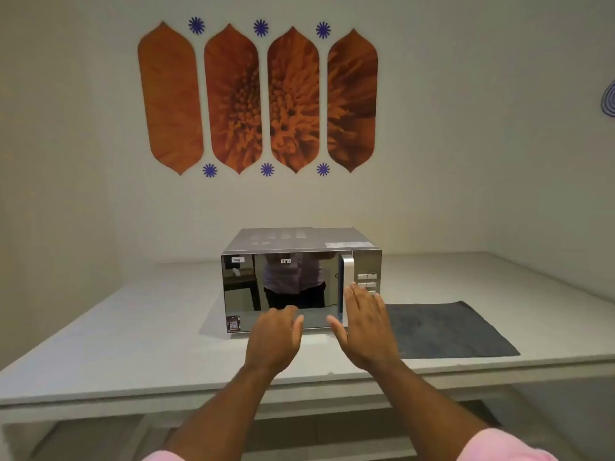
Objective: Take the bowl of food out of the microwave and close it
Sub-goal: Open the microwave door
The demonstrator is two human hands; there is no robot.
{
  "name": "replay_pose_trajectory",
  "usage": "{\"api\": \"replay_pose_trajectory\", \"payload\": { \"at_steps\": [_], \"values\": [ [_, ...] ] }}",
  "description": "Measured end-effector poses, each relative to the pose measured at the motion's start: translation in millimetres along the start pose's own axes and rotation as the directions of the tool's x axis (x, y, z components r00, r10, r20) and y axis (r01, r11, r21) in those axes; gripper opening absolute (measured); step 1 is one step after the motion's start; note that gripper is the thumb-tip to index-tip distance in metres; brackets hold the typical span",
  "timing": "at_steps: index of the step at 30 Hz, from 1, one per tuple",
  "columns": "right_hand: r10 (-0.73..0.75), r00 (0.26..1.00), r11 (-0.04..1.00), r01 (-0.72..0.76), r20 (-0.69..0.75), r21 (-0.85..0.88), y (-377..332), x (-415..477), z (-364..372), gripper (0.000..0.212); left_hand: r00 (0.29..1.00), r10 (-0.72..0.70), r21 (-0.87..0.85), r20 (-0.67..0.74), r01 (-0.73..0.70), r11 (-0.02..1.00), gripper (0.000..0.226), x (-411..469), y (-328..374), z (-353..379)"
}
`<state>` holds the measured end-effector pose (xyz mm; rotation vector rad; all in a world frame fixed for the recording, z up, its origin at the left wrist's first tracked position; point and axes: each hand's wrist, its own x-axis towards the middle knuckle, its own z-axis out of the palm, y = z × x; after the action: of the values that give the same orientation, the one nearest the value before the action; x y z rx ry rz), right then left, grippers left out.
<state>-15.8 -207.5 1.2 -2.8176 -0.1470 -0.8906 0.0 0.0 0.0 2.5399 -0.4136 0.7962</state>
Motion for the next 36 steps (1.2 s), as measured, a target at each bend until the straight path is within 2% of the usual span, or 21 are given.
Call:
{"api": "replay_pose_trajectory", "payload": {
  "at_steps": [5,8,12,15,20,24,28,36],
  "values": [
    [-0.027,0.994,0.999,0.024,-0.107,-0.032,21,67,-6,0.073,0.979,-0.168,-0.373,0.111,0.198,0.906,0.035,47,20,31],
    [-0.067,0.996,0.997,0.064,-0.062,-0.047,40,115,-3,0.074,0.963,-0.2,-0.514,0.18,0.266,0.816,0.035,81,27,57],
    [-0.094,0.995,0.995,0.094,0.021,0.015,65,180,3,0.068,0.941,-0.236,-0.577,0.244,0.336,0.745,0.038,122,39,95],
    [-0.115,0.991,0.993,0.113,0.065,0.033,84,218,8,0.057,0.932,-0.269,-0.608,0.242,0.362,0.707,0.041,145,50,119],
    [-0.094,0.974,0.994,0.08,0.204,0.076,106,258,16,0.044,0.95,-0.2,-0.659,0.239,0.31,0.685,0.038,163,64,148],
    [-0.087,0.957,0.984,0.039,0.276,0.175,116,269,26,0.04,0.949,-0.222,-0.671,0.225,0.316,0.67,0.032,168,72,161],
    [-0.111,0.958,0.969,0.046,0.262,0.244,120,272,29,0.04,0.955,-0.242,-0.655,0.171,0.294,0.696,0.024,166,74,166],
    [-0.108,0.946,0.956,0.015,0.304,0.292,125,274,25,0.042,0.942,-0.315,-0.595,0.119,0.322,0.736,0.031,163,77,164]
  ]
}}
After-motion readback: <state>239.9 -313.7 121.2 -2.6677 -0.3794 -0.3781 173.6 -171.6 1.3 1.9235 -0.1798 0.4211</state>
